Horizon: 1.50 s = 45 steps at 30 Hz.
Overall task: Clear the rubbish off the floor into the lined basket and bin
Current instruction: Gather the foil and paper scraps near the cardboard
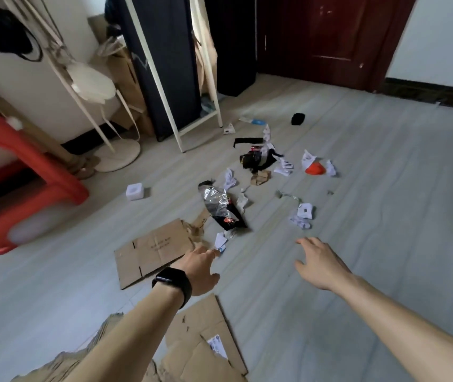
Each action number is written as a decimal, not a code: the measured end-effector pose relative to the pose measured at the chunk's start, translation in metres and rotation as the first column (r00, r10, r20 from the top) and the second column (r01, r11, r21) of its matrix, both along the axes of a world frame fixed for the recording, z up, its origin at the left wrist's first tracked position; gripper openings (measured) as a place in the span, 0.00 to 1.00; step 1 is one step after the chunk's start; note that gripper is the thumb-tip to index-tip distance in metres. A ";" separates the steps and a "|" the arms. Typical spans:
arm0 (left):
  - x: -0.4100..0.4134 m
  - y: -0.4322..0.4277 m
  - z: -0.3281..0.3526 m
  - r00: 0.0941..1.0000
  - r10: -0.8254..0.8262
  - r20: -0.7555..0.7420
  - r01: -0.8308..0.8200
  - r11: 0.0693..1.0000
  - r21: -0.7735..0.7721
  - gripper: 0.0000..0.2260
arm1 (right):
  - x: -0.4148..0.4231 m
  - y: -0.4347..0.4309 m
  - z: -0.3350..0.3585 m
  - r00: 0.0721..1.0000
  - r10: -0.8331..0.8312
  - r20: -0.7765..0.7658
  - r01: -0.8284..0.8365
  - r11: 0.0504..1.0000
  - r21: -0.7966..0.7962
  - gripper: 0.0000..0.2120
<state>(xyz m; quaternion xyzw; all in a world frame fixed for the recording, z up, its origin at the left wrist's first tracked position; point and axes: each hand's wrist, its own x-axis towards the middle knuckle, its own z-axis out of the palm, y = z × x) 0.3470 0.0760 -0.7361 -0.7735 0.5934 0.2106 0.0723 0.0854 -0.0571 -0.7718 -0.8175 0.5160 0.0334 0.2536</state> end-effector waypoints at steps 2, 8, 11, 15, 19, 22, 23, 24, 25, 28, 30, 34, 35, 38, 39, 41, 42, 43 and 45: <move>0.013 -0.020 -0.034 1.000 0.025 -0.017 -0.025 0.999 0.030 0.27 | 0.007 -0.026 -0.021 0.999 -0.008 -0.040 0.009 1.000 0.013 0.27; 0.055 -0.096 -0.151 0.996 -0.005 0.085 -0.004 0.995 0.101 0.30 | 0.029 -0.112 -0.102 0.985 -0.027 -0.173 0.028 1.000 0.002 0.31; 0.070 -0.127 -0.190 0.962 -0.174 0.211 0.154 0.982 0.105 0.36 | 0.033 -0.146 -0.133 0.970 -0.043 -0.240 0.035 0.999 -0.040 0.37; 0.079 -0.166 -0.218 0.847 -0.393 0.357 0.375 0.919 0.122 0.32 | 0.038 -0.199 -0.161 0.926 -0.016 -0.378 -0.031 0.992 -0.118 0.47; 0.083 -0.188 -0.221 0.905 -0.372 0.205 0.345 0.925 0.157 0.30 | 0.053 -0.243 -0.166 0.887 0.016 -0.462 -0.041 0.998 -0.044 0.51; 0.085 -0.196 -0.222 0.948 -0.293 0.124 0.280 0.954 0.112 0.26 | 0.069 -0.263 -0.170 0.886 0.067 -0.459 -0.054 0.998 0.041 0.50; 0.082 -0.196 -0.222 0.953 -0.278 0.121 0.269 0.959 0.085 0.26 | 0.071 -0.265 -0.170 0.888 0.082 -0.452 -0.056 0.996 0.072 0.51; 0.081 -0.191 -0.225 0.958 -0.261 0.119 0.255 0.965 0.061 0.27 | 0.075 -0.263 -0.176 0.891 0.107 -0.440 -0.074 0.993 0.090 0.50; 0.079 -0.185 -0.228 0.962 -0.245 0.119 0.243 0.969 0.035 0.29 | 0.076 -0.258 -0.180 0.899 0.117 -0.421 -0.096 0.993 0.070 0.46; 0.074 -0.153 -0.242 0.971 -0.194 0.136 0.200 0.979 -0.030 0.28 | 0.072 -0.231 -0.193 0.960 0.111 -0.257 -0.146 0.982 -0.121 0.25; 0.071 -0.129 -0.248 0.976 -0.177 0.128 0.184 0.982 -0.041 0.26 | 0.066 -0.207 -0.197 0.978 0.149 -0.148 -0.179 0.960 -0.214 0.10; 0.058 -0.088 -0.242 0.984 -0.166 0.060 0.168 0.985 -0.031 0.22 | 0.050 -0.141 -0.197 0.966 0.254 0.036 -0.236 0.935 -0.263 0.09; 0.054 -0.077 -0.240 0.984 -0.171 0.046 0.172 0.985 -0.019 0.19 | 0.046 -0.123 -0.199 0.955 0.296 0.036 -0.278 0.928 -0.248 0.09; 0.041 -0.044 -0.215 0.987 -0.161 -0.020 0.161 0.987 -0.020 0.11 | 0.043 -0.069 -0.194 0.959 0.265 -0.097 -0.273 0.958 -0.087 0.06; 0.038 -0.035 -0.205 0.988 -0.143 -0.053 0.141 0.989 -0.048 0.09 | 0.042 -0.054 -0.191 0.973 0.213 -0.090 -0.218 0.974 -0.054 0.05; 0.039 -0.019 -0.176 0.991 -0.084 -0.103 0.070 0.988 -0.136 0.06 | 0.045 -0.029 -0.176 0.994 0.102 -0.035 -0.101 0.995 0.013 0.03; 0.042 -0.013 -0.162 0.991 -0.061 -0.118 0.040 0.984 -0.175 0.06 | 0.049 -0.020 -0.166 0.997 0.076 -0.009 -0.075 0.996 0.041 0.03; 0.045 -0.010 -0.155 0.990 -0.042 -0.136 0.013 0.978 -0.207 0.08 | 0.052 -0.016 -0.161 0.997 0.071 0.008 -0.071 0.996 0.059 0.03; 0.056 0.000 -0.134 0.981 0.033 -0.191 -0.080 0.967 -0.244 0.09 | 0.062 -0.014 -0.142 0.995 0.077 0.059 -0.081 0.994 0.070 0.05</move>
